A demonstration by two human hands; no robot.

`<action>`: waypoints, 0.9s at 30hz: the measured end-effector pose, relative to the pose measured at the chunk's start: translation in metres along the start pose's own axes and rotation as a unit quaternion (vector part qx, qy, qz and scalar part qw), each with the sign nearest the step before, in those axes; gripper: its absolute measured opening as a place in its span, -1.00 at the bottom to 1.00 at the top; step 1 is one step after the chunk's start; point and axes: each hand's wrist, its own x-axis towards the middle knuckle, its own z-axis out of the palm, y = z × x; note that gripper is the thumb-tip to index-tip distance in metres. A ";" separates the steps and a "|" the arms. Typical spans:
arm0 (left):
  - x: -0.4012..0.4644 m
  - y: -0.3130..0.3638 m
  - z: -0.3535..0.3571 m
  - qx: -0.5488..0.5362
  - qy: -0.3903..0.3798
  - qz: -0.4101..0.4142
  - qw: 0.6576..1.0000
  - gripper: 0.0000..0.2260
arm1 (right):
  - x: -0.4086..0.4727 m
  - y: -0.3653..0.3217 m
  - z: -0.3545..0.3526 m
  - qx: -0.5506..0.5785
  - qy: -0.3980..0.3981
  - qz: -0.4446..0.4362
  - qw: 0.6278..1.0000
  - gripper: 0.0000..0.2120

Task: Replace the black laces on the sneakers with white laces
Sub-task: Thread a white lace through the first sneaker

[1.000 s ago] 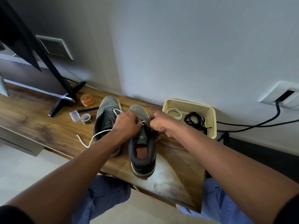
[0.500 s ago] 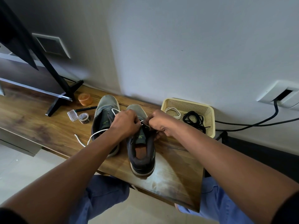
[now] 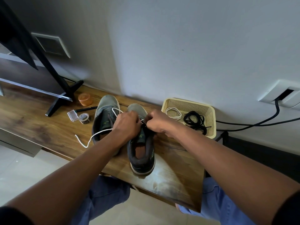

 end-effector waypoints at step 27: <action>0.002 0.001 -0.052 -0.071 -0.211 0.111 0.968 -0.64 | 0.006 0.016 0.005 -0.184 0.091 -0.112 0.972 -0.89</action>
